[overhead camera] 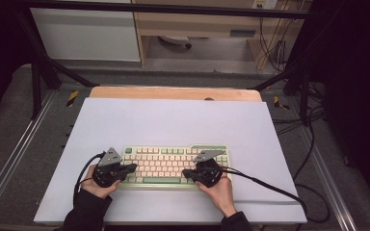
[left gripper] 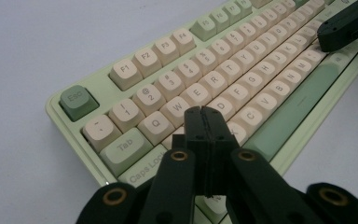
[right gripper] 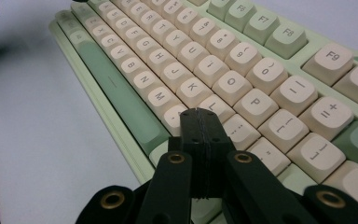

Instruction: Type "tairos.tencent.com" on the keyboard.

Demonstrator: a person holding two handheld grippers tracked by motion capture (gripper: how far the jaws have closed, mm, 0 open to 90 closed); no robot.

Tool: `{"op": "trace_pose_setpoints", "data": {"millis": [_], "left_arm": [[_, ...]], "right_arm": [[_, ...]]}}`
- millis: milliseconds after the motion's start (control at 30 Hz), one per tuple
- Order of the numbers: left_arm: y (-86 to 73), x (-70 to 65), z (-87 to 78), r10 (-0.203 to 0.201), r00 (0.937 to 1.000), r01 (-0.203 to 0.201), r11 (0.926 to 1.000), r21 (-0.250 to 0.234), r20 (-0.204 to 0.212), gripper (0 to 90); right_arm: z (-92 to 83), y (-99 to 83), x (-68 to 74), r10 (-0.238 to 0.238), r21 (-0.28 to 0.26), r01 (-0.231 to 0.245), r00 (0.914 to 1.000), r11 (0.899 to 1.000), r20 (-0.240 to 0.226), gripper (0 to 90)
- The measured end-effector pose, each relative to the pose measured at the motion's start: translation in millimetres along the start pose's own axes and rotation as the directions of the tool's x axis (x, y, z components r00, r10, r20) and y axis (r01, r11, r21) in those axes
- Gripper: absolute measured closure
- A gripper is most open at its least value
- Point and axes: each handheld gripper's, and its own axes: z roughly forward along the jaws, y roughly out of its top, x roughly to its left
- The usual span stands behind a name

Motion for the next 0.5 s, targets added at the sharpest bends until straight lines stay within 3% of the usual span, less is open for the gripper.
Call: {"op": "trace_pose_setpoints", "data": {"millis": [500], "left_arm": [[0.5,-0.5,-1.3,0.003,1.0,-0.003,1.0,-0.003,0.002,89.8]], "right_arm": [[-18.1,5.8,-1.6,-0.01,-0.024,0.01,0.9995,1.0,0.029,90.0]]}}
